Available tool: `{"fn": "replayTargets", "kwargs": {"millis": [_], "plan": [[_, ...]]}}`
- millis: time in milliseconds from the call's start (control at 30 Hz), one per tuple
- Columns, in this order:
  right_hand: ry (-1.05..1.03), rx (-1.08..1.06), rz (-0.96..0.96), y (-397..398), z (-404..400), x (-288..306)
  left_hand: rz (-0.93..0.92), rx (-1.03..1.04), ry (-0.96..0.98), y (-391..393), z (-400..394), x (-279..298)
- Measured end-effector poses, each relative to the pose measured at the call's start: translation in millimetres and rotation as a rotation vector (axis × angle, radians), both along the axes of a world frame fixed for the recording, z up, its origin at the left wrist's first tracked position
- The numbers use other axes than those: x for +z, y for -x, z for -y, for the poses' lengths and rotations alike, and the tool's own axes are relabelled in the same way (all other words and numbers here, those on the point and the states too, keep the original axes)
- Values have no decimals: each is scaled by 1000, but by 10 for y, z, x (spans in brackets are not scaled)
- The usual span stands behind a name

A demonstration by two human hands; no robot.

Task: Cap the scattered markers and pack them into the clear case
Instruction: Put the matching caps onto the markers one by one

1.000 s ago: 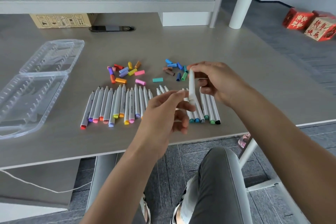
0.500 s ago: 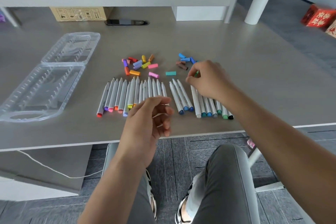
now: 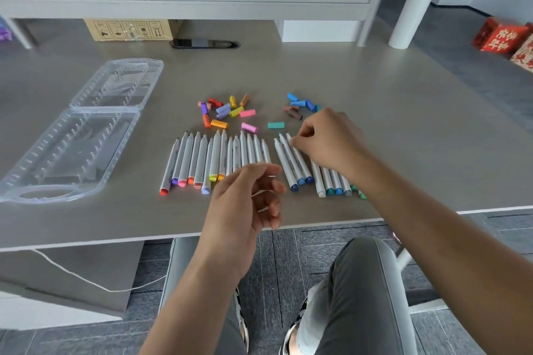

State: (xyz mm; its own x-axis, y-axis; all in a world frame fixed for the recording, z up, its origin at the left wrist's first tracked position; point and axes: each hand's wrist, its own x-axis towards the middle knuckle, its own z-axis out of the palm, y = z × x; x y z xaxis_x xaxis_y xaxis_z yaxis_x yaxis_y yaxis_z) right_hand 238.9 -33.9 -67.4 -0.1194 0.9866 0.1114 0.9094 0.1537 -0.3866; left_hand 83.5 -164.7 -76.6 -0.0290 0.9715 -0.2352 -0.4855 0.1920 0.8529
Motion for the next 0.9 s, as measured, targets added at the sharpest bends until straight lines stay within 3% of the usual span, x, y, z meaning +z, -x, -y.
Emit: {"fn": "replayTargets", "kwargs": {"millis": [300, 533, 900], "plan": [[3, -85, 104, 68, 50, 52, 18, 49, -11, 137, 33, -17], [-85, 82, -63, 193, 246, 29, 20, 61, -30, 197, 76, -17], [-6, 72, -10, 569, 162, 22, 23, 89, -24, 319, 152, -17]]}}
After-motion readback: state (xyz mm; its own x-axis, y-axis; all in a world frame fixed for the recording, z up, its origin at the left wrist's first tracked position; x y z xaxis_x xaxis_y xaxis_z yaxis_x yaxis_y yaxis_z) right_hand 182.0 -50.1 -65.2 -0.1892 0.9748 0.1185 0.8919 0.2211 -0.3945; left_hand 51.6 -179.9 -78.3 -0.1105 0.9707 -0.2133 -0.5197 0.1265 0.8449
